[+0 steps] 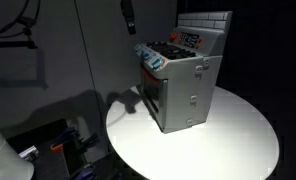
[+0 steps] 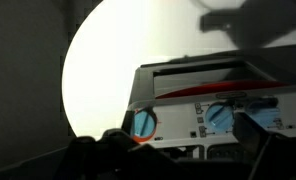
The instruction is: Press the top orange button to the right of the microwave control panel of the stove
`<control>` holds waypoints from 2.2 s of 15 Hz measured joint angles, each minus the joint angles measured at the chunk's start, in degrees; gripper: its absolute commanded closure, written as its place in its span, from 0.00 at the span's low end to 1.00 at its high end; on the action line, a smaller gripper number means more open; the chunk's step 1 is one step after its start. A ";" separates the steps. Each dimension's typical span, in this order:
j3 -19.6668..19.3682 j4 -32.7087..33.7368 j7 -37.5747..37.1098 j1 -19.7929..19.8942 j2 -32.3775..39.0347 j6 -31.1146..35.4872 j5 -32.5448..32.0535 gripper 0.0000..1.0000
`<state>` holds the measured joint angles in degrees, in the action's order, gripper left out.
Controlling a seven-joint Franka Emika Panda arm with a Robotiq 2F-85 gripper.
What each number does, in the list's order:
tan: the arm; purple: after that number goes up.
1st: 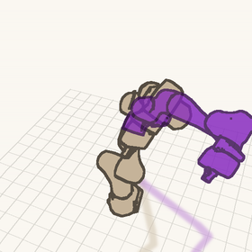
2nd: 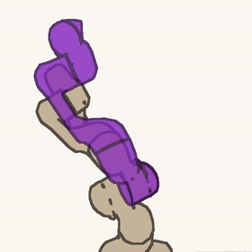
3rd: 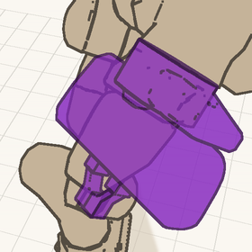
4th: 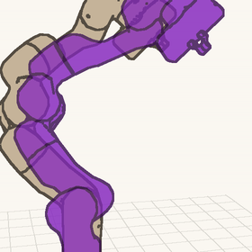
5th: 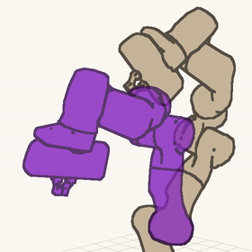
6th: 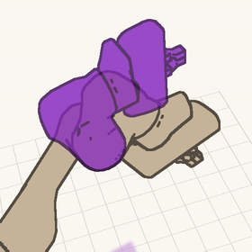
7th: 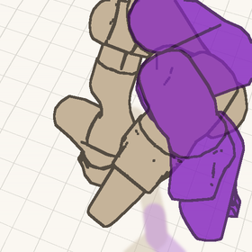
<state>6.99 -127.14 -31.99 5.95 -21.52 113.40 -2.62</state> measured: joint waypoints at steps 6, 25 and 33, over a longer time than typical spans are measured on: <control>-0.82 1.27 -0.71 0.28 1.45 6.49 0.00 0.00; -5.21 16.81 -14.51 0.58 22.09 17.37 -11.86 0.00; -8.54 22.30 -17.61 -2.03 27.71 18.99 -13.78 0.00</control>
<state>-1.55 -104.84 -49.60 3.93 6.19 132.39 -16.40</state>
